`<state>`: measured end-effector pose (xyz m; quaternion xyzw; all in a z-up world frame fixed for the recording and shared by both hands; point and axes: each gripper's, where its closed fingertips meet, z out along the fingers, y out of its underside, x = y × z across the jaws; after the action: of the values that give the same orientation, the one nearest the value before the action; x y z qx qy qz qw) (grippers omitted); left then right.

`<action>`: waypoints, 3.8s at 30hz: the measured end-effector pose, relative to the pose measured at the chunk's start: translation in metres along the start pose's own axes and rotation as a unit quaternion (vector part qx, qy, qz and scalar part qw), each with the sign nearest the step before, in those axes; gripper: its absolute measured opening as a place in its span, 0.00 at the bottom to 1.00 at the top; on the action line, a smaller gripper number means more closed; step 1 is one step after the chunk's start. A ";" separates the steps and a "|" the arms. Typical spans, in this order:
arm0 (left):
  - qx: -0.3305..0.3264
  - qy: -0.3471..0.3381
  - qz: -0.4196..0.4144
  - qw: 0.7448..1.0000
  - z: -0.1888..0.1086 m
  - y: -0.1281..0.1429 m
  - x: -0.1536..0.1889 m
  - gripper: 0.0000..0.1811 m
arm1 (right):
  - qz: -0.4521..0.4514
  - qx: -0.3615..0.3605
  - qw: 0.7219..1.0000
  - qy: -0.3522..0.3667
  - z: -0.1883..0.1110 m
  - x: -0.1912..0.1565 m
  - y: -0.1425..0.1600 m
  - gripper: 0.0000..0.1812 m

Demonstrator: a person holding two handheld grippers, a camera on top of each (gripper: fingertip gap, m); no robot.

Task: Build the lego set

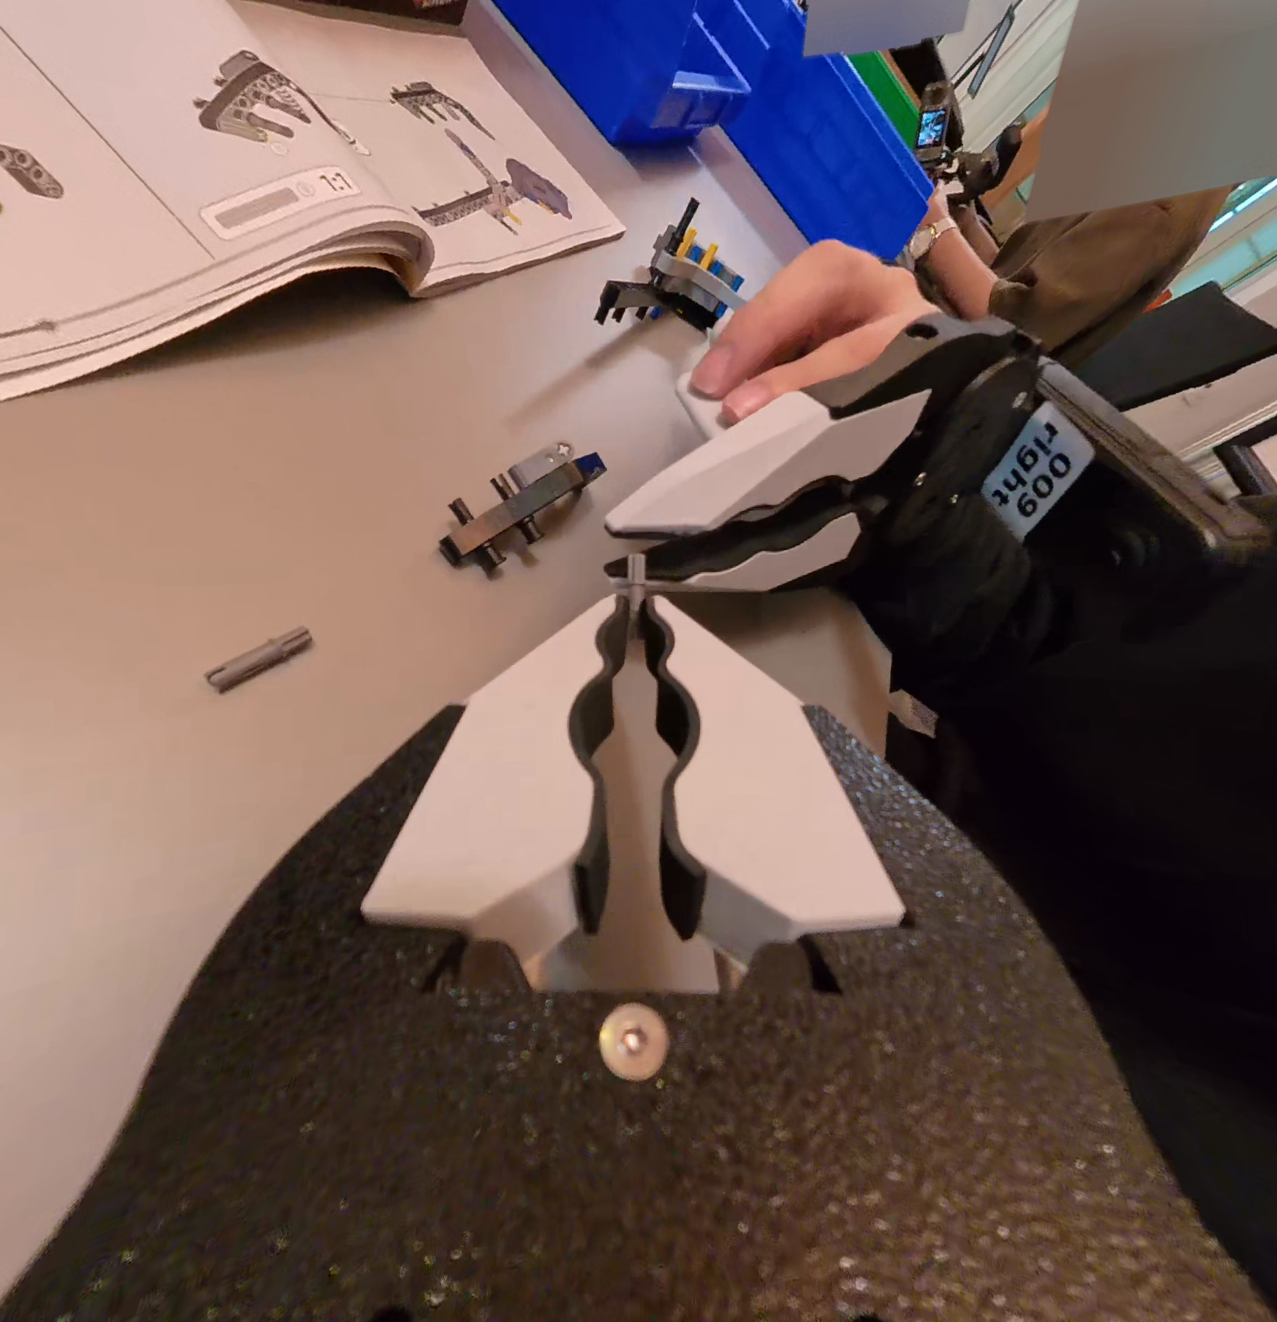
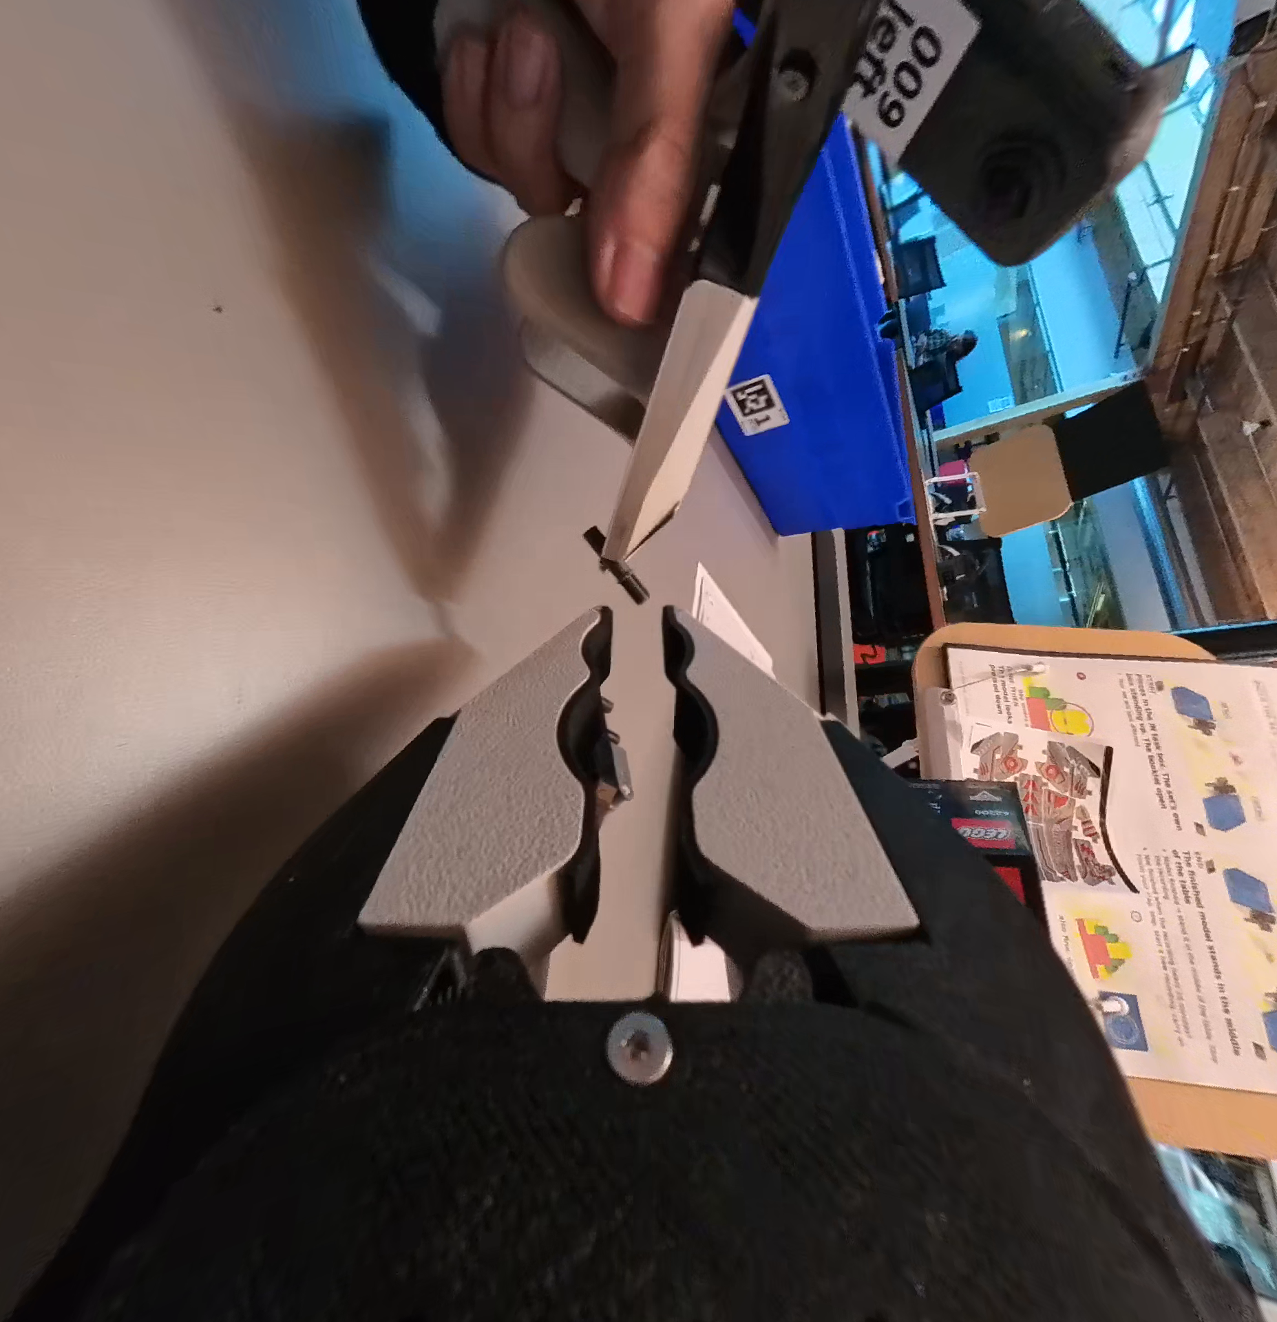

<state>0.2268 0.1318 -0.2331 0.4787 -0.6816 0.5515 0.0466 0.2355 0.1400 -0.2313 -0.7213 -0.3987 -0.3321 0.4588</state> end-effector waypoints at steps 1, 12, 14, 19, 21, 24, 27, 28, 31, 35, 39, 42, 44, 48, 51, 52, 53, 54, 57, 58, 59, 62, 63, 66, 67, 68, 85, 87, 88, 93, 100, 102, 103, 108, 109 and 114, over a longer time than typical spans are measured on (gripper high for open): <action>-0.002 0.001 -0.001 1.000 0.000 0.000 0.000 0.01 | -0.009 -0.006 1.000 0.000 0.001 -0.001 0.000 0.06; -0.018 0.005 -0.042 0.999 0.000 0.006 0.000 0.01 | -0.093 -0.032 0.995 0.031 0.006 0.001 -0.004 0.03; -0.024 0.008 -0.049 0.998 0.000 0.008 0.000 0.01 | -0.107 -0.029 0.993 0.047 0.006 0.004 -0.006 0.09; -0.035 0.017 -0.059 0.997 0.000 0.012 0.001 0.01 | -0.114 -0.028 0.993 0.013 0.010 -0.009 -0.008 0.02; -0.035 0.011 -0.058 0.998 0.001 0.013 -0.001 0.01 | -0.102 -0.038 0.994 -0.009 0.011 -0.014 -0.004 0.01; 0.016 0.010 -0.030 0.999 -0.003 -0.005 0.001 0.03 | -0.016 -0.029 0.999 -0.025 0.008 -0.010 -0.004 0.00; 0.059 -0.002 0.042 0.997 -0.019 -0.023 0.008 0.08 | 0.087 0.002 0.996 -0.011 0.005 0.005 -0.005 0.00; 0.053 -0.020 0.079 0.995 -0.024 -0.023 0.007 0.08 | 0.100 0.002 0.995 -0.006 0.004 0.008 -0.001 0.00; 0.018 -0.094 0.173 0.980 -0.030 -0.019 -0.003 0.10 | 0.122 0.001 0.992 0.006 0.002 0.014 0.007 0.00; -0.004 -0.116 0.214 0.970 -0.019 -0.016 0.005 0.12 | 0.122 0.012 0.992 0.011 0.002 0.015 0.005 0.01; -0.023 -0.113 0.204 0.972 -0.007 -0.010 0.007 0.10 | 0.081 0.001 0.997 0.010 0.005 0.010 0.002 0.01; -0.015 -0.114 0.200 0.973 -0.005 -0.011 0.006 0.05 | 0.066 -0.006 0.998 -0.001 0.009 0.004 0.001 0.01; -0.020 -0.124 0.194 0.973 -0.005 -0.010 0.002 0.01 | 0.066 -0.009 0.998 -0.002 0.010 0.003 0.001 0.01; -0.020 -0.127 0.182 0.975 -0.006 -0.010 0.000 0.11 | 0.075 -0.012 0.997 0.005 0.009 0.007 0.003 0.01; -0.027 -0.136 0.194 0.971 -0.004 -0.008 -0.002 0.04 | 0.072 -0.019 0.997 0.009 0.008 0.008 0.005 0.01; -0.027 -0.139 0.198 0.970 -0.003 -0.008 -0.002 0.02 | 0.068 -0.020 0.997 0.006 0.009 0.007 0.005 0.01; -0.031 -0.138 0.199 0.970 -0.002 -0.007 -0.002 0.02 | 0.063 -0.025 0.998 0.003 0.009 0.005 0.006 0.01; -0.035 -0.139 0.199 0.970 -0.001 -0.005 -0.002 0.02 | 0.053 -0.029 0.998 0.003 0.010 0.004 0.007 0.01; -0.040 -0.139 0.196 0.970 0.000 -0.003 -0.005 0.01 | 0.045 -0.031 0.999 -0.001 0.011 0.002 0.007 0.01; -0.039 -0.139 0.197 0.970 0.000 -0.003 -0.006 0.01 | 0.045 -0.031 0.999 0.000 0.010 0.002 0.007 0.00; -0.036 -0.140 0.199 0.969 0.000 -0.003 -0.006 0.01 | 0.044 -0.032 0.999 0.002 0.010 0.003 0.008 0.01; -0.031 -0.144 0.202 0.968 0.004 -0.004 -0.008 0.01 | 0.049 -0.036 0.998 0.000 0.010 0.003 0.012 0.01; -0.030 -0.143 0.203 0.968 0.005 -0.004 -0.009 0.01 | 0.055 -0.037 0.998 -0.001 0.009 0.002 0.013 0.01; -0.031 -0.138 0.200 0.970 0.008 -0.002 -0.010 0.01 | 0.077 -0.038 0.996 -0.017 0.009 -0.001 0.016 0.01; -0.030 -0.135 0.198 0.970 0.008 -0.002 -0.009 0.01 | 0.080 -0.037 0.996 -0.018 0.008 -0.001 0.016 0.01; -0.030 -0.130 0.196 0.971 0.008 -0.001 -0.009 0.01 | 0.083 -0.035 0.996 -0.023 0.008 -0.002 0.015 0.01; 0.000 -0.107 0.222 0.969 0.010 -0.006 -0.006 0.06 | 0.087 -0.026 0.996 -0.006 0.005 0.005 0.016 0.00; -0.008 -0.112 0.239 0.965 0.010 -0.005 -0.006 0.09 | 0.108 -0.016 0.994 -0.017 0.004 0.004 0.014 0.01; -0.012 -0.119 0.248 0.961 0.010 -0.005 -0.007 0.09 | 0.117 -0.012 0.993 -0.012 0.003 0.006 0.014 0.01; -0.007 -0.135 0.268 0.954 0.009 -0.009 -0.007 0.09 | 0.170 0.011 0.985 0.003 0.000 0.016 0.012 0.01; 0.024 -0.123 0.266 0.956 0.005 -0.018 0.001 0.06 | 0.238 0.070 0.969 -0.001 -0.007 0.025 0.002 0.01; 0.021 -0.123 0.268 0.955 0.004 -0.018 0.003 0.07 | 0.236 0.073 0.969 -0.006 -0.008 0.023 0.000 0.01; 0.021 -0.122 0.271 0.955 0.003 -0.019 0.004 0.07 | 0.232 0.069 0.970 -0.007 -0.007 0.022 0.001 0.00; 0.018 -0.118 0.265 0.957 -0.001 -0.019 0.008 0.06 | 0.169 0.033 0.985 -0.001 -0.001 0.015 0.006 0.01; 0.014 -0.120 0.262 0.958 0.000 -0.018 0.008 0.05 | 0.157 0.030 0.987 -0.004 0.000 0.012 0.006 0.01; -0.010 -0.133 0.259 0.957 0.003 -0.012 0.002 0.01 | 0.122 0.032 0.992 -0.006 0.002 0.007 0.001 0.01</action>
<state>0.2353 0.1291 -0.2247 0.3540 -0.7875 0.4695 -0.1845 0.2395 0.1433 -0.2259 -0.7514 -0.3206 -0.2567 0.5165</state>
